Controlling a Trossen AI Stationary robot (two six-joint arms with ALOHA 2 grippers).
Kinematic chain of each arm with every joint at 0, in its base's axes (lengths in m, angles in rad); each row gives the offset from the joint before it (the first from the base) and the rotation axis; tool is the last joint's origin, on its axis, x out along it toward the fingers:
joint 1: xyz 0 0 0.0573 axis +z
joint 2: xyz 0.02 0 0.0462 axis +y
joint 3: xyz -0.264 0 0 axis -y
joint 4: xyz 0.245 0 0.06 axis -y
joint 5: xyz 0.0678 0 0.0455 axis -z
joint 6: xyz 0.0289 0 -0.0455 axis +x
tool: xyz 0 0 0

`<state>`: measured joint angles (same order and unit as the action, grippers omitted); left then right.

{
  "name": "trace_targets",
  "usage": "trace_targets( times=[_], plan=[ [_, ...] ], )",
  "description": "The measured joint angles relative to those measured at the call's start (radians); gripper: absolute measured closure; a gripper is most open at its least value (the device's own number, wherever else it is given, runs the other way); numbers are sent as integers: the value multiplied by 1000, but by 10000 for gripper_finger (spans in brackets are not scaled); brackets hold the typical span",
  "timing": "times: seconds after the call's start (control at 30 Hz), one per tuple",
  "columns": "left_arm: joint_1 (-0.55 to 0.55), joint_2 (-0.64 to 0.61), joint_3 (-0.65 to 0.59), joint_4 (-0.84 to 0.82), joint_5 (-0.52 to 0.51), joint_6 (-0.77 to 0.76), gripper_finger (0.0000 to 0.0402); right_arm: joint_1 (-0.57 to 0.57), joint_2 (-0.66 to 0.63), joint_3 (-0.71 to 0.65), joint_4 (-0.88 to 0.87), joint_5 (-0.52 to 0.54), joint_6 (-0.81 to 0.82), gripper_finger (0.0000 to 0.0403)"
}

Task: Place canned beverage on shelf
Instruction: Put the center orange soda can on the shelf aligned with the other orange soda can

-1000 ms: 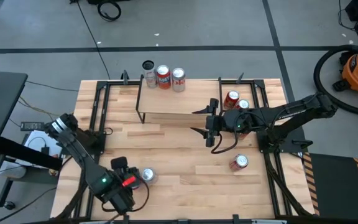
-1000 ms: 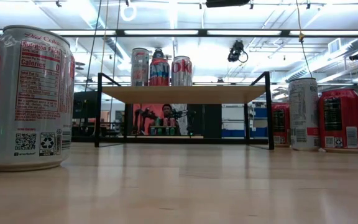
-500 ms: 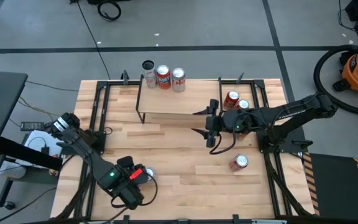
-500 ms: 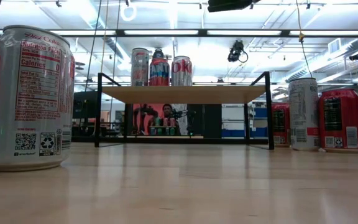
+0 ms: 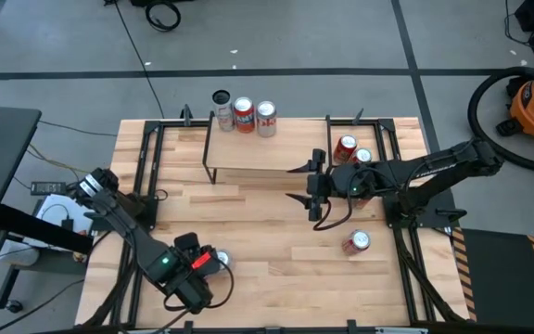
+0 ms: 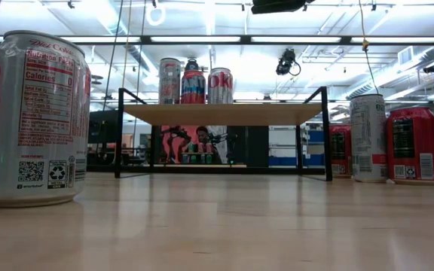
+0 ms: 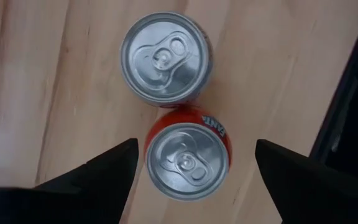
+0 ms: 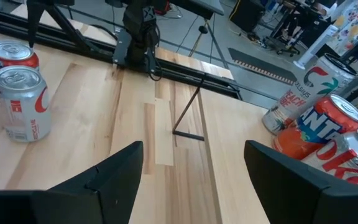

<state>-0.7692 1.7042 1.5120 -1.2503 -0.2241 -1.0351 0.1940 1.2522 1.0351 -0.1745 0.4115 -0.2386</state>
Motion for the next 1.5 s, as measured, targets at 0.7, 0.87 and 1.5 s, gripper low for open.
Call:
trace_targets(
  times=[0.7, 0.87, 1.5],
  plan=[
    [-8, 56, -23, -8, 27, -8, 67, 0, -1, 0, 27, -21, -23, 114],
    [-8, 53, -81, 7, 47, -10, 67, 0, -1, 0, 27, -44, -26, 114],
    [35, 56, -86, -122, 44, -89, 86, 2, 0, 0, 32, -65, -33, 114]
  ],
)
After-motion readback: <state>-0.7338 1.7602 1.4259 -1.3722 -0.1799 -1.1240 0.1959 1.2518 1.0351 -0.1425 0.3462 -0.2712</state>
